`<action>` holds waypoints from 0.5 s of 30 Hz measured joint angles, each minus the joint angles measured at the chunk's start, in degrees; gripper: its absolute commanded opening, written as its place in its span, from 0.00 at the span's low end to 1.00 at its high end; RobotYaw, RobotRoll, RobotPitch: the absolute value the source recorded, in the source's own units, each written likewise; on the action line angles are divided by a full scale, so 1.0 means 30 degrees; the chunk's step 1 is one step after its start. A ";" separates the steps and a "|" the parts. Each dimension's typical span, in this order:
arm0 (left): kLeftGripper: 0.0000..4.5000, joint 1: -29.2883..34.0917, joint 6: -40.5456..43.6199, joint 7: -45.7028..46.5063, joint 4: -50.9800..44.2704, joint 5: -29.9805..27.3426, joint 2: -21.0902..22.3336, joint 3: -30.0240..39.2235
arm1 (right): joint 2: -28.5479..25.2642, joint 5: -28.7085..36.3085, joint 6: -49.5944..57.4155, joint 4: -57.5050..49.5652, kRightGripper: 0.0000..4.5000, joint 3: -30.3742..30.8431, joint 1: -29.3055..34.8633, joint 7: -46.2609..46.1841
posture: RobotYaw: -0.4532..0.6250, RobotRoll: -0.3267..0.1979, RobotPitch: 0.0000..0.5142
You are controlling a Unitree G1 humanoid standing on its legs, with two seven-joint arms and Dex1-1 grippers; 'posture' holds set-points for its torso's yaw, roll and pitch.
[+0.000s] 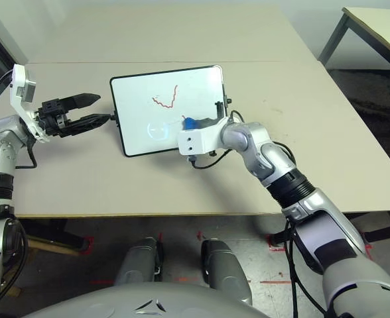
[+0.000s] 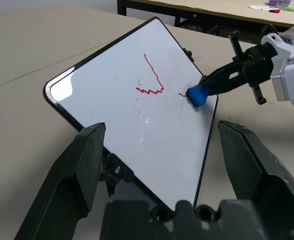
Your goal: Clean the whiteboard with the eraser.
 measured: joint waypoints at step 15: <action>1.00 -0.0624 -0.0002 -0.0167 0.0607 0.0023 -0.0173 -0.0047 | -0.2186 0.0204 -0.0103 -0.0637 0.02 -0.1307 0.1592 0.0222 | 0.62 0.62 0.16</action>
